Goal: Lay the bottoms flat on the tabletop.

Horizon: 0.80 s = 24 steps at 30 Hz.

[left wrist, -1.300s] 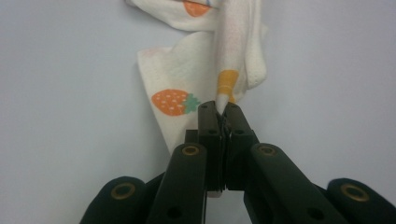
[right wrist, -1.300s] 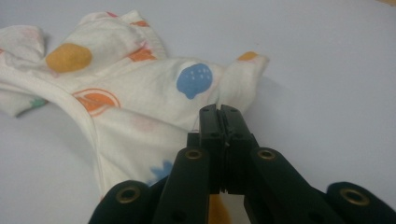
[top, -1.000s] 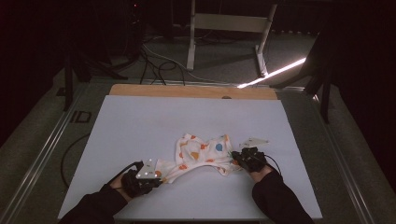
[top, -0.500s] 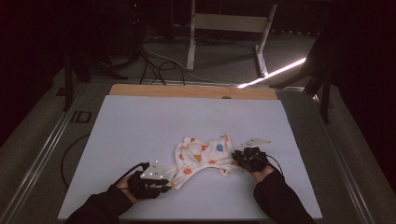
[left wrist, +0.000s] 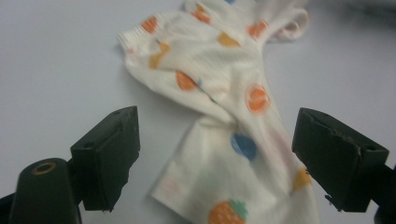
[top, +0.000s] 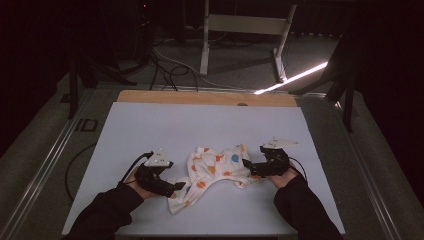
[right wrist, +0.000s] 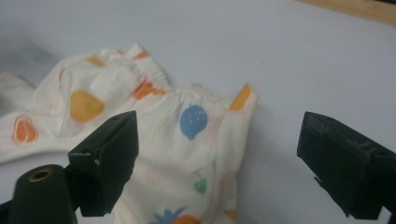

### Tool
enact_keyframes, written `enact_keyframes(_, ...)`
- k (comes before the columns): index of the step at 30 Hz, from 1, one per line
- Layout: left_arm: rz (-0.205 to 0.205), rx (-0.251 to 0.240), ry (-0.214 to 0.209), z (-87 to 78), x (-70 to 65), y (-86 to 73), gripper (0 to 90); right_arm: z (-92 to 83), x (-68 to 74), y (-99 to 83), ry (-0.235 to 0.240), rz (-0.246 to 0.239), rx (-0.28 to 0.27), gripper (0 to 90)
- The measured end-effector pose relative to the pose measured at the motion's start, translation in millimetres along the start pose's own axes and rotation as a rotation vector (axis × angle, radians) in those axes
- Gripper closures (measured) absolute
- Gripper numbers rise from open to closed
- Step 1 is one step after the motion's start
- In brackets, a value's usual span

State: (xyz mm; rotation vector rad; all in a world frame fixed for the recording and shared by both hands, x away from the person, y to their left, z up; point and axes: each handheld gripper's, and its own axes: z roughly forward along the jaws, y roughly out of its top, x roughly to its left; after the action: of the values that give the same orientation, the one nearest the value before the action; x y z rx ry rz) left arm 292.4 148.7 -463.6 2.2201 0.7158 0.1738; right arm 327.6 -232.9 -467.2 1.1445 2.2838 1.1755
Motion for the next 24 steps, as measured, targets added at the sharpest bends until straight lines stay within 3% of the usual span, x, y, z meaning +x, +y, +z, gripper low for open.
enact_keyframes(5, -0.021, -0.028, 0.046, 2.7, 13.2, 18.4, 15.4, 0.9, -1.9, 10.3, -0.017, -0.019, 0.008, 9.6)
enact_keyframes(10, -0.043, -0.014, 0.092, 12.2, 24.4, 32.7, 15.9, 7.2, -6.1, 21.8, -0.043, 0.000, -0.007, 9.8)
enact_keyframes(15, -0.105, 0.003, 0.119, 30.6, 41.0, 43.4, 19.5, 19.4, -9.4, 28.1, -0.020, 0.021, 0.010, 13.6)
enact_keyframes(17, -0.129, 0.010, 0.136, 39.6, 46.9, 45.2, 21.4, 26.4, -10.9, 29.0, -0.052, 0.027, 0.020, 15.2)
enact_keyframes(24, -0.196, 0.024, 0.122, 68.6, 59.6, 45.6, 32.7, 48.3, -17.2, 26.8, -0.072, 0.054, 0.065, 31.4)
